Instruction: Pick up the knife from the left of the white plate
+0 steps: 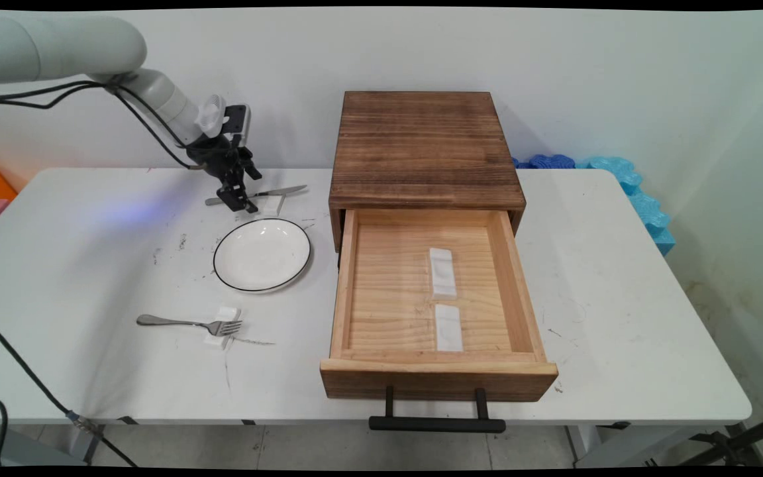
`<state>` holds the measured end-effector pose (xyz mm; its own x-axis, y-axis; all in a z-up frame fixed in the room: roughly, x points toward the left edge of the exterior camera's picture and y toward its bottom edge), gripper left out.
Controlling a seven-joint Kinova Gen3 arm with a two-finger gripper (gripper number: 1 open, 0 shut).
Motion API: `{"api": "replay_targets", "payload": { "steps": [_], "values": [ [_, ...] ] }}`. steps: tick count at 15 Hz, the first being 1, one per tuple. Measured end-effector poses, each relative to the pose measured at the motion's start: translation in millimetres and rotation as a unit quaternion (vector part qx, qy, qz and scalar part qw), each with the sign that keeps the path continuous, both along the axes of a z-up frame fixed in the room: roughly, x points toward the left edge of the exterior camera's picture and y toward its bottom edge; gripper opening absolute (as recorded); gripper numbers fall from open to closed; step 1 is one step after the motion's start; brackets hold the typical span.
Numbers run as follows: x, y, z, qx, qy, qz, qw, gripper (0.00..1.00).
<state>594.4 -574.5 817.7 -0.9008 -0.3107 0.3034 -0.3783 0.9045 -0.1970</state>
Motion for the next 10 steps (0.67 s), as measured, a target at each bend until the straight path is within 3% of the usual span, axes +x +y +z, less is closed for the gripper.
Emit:
{"api": "replay_targets", "payload": {
  "steps": [10],
  "values": [
    [-1, -19, -3, 0.017, -0.006, -0.015, 0.9997, 1.0]
  ]
}}
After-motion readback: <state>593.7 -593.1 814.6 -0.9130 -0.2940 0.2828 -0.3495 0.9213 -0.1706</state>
